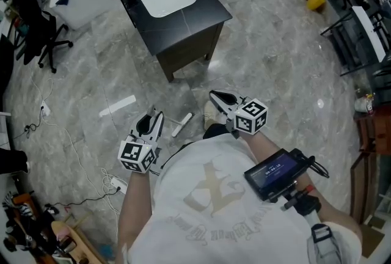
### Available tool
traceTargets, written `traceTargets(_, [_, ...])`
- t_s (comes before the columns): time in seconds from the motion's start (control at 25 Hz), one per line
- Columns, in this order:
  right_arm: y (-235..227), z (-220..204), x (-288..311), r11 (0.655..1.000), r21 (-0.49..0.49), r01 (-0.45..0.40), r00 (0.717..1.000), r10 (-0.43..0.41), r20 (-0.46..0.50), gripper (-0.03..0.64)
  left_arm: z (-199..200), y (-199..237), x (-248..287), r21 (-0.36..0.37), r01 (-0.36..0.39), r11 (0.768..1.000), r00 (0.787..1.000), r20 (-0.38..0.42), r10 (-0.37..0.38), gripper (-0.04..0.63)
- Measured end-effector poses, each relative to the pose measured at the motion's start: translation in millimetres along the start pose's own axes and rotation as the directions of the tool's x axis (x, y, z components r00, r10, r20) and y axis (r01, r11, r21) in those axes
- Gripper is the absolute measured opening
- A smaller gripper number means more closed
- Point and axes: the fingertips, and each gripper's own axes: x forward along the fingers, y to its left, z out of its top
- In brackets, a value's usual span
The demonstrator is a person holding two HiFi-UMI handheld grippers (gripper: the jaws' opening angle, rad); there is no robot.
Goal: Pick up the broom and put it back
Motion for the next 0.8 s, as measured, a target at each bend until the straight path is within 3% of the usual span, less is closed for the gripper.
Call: traceTargets(0.8, [-131.0,56.3,48.5,0.995,0.100,-0.017,1.000,0.017,-0.007,0.015,40.6,29.8,143.8,-0.032,0.073,0.997,0.993,-0.093,-0.076,0.115])
